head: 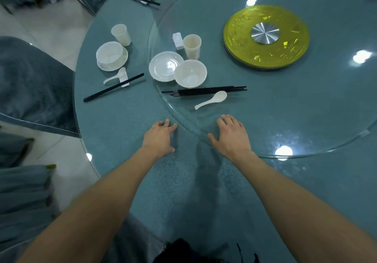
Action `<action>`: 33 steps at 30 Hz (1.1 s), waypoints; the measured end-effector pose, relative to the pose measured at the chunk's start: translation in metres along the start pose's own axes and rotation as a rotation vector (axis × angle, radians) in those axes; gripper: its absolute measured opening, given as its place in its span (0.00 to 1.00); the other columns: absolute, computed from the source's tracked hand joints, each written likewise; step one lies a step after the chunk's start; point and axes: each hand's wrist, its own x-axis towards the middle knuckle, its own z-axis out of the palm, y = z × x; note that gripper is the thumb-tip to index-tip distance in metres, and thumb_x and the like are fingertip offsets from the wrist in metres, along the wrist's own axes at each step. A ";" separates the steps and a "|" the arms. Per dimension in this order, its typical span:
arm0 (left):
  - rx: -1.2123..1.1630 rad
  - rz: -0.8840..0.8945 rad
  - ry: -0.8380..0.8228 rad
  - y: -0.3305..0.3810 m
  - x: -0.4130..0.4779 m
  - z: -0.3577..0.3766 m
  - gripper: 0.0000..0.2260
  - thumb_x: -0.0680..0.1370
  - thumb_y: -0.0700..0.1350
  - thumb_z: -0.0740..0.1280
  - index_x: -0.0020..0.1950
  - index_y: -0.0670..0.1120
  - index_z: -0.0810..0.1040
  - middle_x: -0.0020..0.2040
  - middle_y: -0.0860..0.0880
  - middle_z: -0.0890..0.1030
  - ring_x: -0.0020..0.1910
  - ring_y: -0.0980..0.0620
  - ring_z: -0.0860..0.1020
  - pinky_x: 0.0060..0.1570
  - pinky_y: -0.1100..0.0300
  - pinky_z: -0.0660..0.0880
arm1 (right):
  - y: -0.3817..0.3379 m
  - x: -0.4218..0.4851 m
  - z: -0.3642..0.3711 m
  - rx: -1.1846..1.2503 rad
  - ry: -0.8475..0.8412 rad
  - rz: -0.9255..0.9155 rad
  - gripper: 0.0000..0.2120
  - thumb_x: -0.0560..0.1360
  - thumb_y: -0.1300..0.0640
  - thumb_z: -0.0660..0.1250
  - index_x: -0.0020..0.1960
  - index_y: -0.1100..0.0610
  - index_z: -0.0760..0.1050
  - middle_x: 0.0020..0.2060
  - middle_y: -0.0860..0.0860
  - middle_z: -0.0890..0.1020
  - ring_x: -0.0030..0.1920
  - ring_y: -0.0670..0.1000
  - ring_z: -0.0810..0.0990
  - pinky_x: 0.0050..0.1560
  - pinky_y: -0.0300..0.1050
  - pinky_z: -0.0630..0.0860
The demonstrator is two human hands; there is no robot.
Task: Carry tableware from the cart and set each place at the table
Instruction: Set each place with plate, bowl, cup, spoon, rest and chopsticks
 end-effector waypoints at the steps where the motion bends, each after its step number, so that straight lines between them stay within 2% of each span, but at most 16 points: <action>1: -0.001 -0.003 -0.001 0.000 0.000 0.000 0.49 0.70 0.59 0.81 0.85 0.59 0.58 0.86 0.52 0.58 0.82 0.47 0.60 0.72 0.45 0.74 | 0.000 0.000 -0.002 -0.009 0.021 0.019 0.23 0.80 0.39 0.66 0.63 0.57 0.77 0.64 0.54 0.79 0.69 0.57 0.74 0.68 0.57 0.73; 4: -0.005 -0.003 -0.003 0.000 0.001 -0.001 0.50 0.70 0.58 0.82 0.85 0.59 0.58 0.86 0.52 0.58 0.82 0.47 0.60 0.72 0.45 0.74 | -0.004 0.001 -0.009 -0.007 0.083 0.045 0.18 0.82 0.43 0.64 0.52 0.59 0.78 0.51 0.55 0.80 0.56 0.59 0.77 0.57 0.56 0.75; 6: -0.002 0.001 0.000 -0.001 0.002 -0.001 0.50 0.70 0.58 0.82 0.85 0.58 0.59 0.86 0.52 0.58 0.82 0.46 0.60 0.73 0.45 0.73 | -0.011 0.001 -0.010 0.045 0.111 -0.021 0.14 0.81 0.48 0.66 0.50 0.59 0.78 0.49 0.55 0.79 0.55 0.59 0.77 0.54 0.56 0.76; 8: 0.005 0.011 -0.004 -0.002 0.003 0.000 0.50 0.70 0.58 0.82 0.85 0.58 0.59 0.86 0.51 0.59 0.82 0.46 0.61 0.73 0.45 0.73 | -0.021 -0.001 -0.007 0.112 0.078 -0.095 0.12 0.81 0.49 0.66 0.54 0.59 0.79 0.52 0.54 0.79 0.58 0.57 0.76 0.55 0.56 0.78; 12: -0.005 0.010 -0.005 -0.004 0.006 0.002 0.51 0.69 0.58 0.83 0.85 0.58 0.59 0.86 0.52 0.59 0.82 0.46 0.61 0.73 0.45 0.73 | -0.036 -0.001 -0.005 0.182 0.016 -0.159 0.16 0.82 0.49 0.64 0.64 0.58 0.77 0.62 0.51 0.78 0.67 0.53 0.73 0.59 0.52 0.80; 17: 0.010 0.017 -0.012 -0.006 0.009 0.006 0.51 0.68 0.58 0.83 0.86 0.58 0.59 0.86 0.51 0.59 0.82 0.45 0.61 0.74 0.45 0.72 | -0.035 -0.002 -0.003 0.185 -0.006 -0.157 0.21 0.83 0.52 0.64 0.73 0.59 0.73 0.70 0.52 0.75 0.74 0.52 0.69 0.68 0.50 0.75; 21: 0.017 0.014 -0.010 -0.007 0.011 0.006 0.51 0.69 0.60 0.83 0.86 0.59 0.59 0.86 0.52 0.58 0.82 0.46 0.60 0.74 0.45 0.72 | -0.026 -0.009 0.003 0.146 -0.018 -0.140 0.20 0.83 0.52 0.63 0.73 0.59 0.73 0.70 0.52 0.75 0.74 0.52 0.69 0.68 0.49 0.74; 27: 0.076 0.056 -0.033 -0.010 0.014 0.005 0.49 0.70 0.61 0.81 0.86 0.58 0.58 0.86 0.52 0.59 0.81 0.45 0.62 0.73 0.47 0.72 | -0.017 -0.024 0.008 0.090 0.038 -0.061 0.20 0.82 0.52 0.64 0.71 0.59 0.76 0.61 0.53 0.79 0.65 0.56 0.74 0.61 0.51 0.77; 30: 0.027 0.068 -0.059 -0.014 0.017 -0.004 0.38 0.74 0.56 0.76 0.83 0.59 0.65 0.83 0.51 0.67 0.76 0.44 0.69 0.70 0.46 0.75 | -0.011 -0.031 0.012 0.068 0.088 -0.030 0.15 0.80 0.53 0.66 0.62 0.59 0.80 0.56 0.52 0.79 0.60 0.57 0.75 0.57 0.52 0.79; 31: -0.045 0.046 -0.036 -0.014 0.020 -0.007 0.32 0.76 0.54 0.73 0.80 0.58 0.71 0.79 0.51 0.73 0.72 0.44 0.74 0.67 0.47 0.77 | -0.008 -0.034 0.014 0.070 0.104 -0.016 0.14 0.79 0.53 0.67 0.60 0.59 0.81 0.54 0.53 0.79 0.59 0.57 0.75 0.56 0.52 0.79; 33: -0.280 -0.083 0.093 -0.009 0.026 -0.014 0.19 0.80 0.52 0.70 0.71 0.54 0.80 0.65 0.51 0.84 0.60 0.45 0.82 0.60 0.50 0.80 | -0.004 -0.038 0.016 0.082 0.142 0.014 0.11 0.78 0.55 0.68 0.56 0.60 0.82 0.52 0.53 0.79 0.57 0.57 0.76 0.55 0.53 0.80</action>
